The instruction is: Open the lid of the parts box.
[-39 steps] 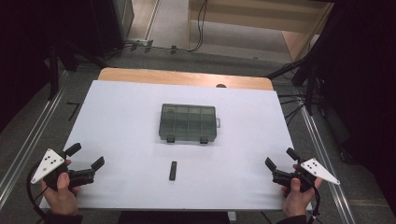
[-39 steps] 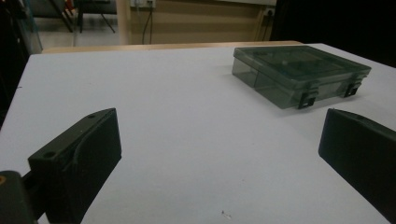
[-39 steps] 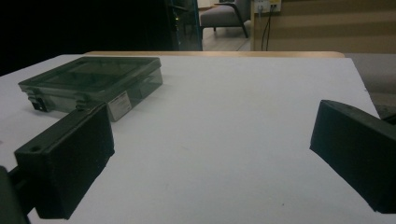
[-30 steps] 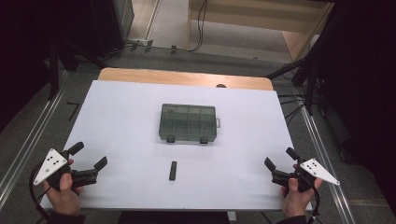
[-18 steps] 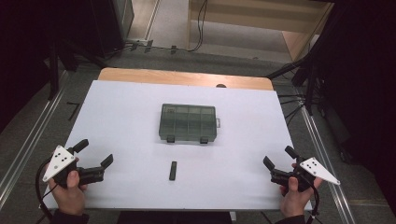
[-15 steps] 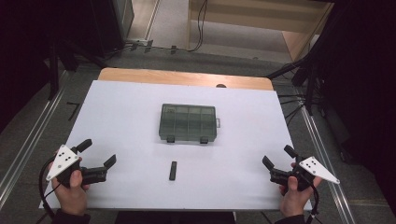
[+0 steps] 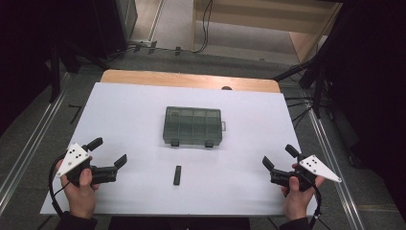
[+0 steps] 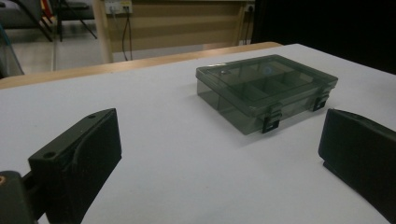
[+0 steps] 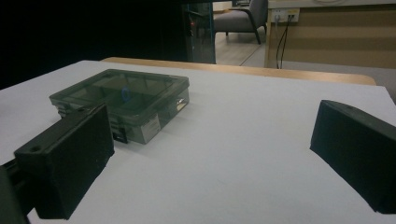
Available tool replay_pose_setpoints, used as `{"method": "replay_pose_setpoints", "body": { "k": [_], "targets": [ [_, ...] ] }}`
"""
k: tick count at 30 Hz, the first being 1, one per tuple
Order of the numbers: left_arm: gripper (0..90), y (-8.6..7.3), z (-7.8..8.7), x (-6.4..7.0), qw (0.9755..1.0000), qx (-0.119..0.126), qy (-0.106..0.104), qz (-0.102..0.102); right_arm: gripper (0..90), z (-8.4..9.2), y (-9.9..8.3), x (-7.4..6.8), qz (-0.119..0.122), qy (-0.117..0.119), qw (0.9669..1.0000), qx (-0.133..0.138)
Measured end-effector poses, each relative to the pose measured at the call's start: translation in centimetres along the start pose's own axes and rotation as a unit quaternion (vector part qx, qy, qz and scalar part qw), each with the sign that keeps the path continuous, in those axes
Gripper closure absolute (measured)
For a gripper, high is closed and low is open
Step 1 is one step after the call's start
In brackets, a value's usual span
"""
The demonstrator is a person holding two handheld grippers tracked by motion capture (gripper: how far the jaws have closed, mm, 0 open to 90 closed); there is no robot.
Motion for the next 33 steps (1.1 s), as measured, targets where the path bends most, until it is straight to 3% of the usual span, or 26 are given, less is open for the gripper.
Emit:
{"method": "replay_pose_setpoints", "body": {
  "k": [11,21,33],
  "targets": [
    [0.0,2.1,-1.6,0.3,0.9998,0.011,-0.019,0.003,0.0,-1.8,1.6,-0.7,0.002,0.002,0.9999,-0.013],
    [0.0,3.8,-3.4,1.1,0.9995,0.007,-0.03,-0.005,0.0,-3.2,3.0,-1.6,0.003,0.012,0.9999,-0.008],
    [0.0,5.1,-5.4,0.5,0.999,0.021,-0.034,0.021,0.0,-5.4,4.7,-2.6,0.012,0.043,0.999,-0.011]
  ]
}}
Point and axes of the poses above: each handheld gripper's, and its own axes: z roughly backward along the jaws, y roughly out of its top, x roughly to its right, the point moved 1 cm from there along -z, roughly forward along the jaws, and after that the axes turned 1 degree about -x, right-handed, at the moved point
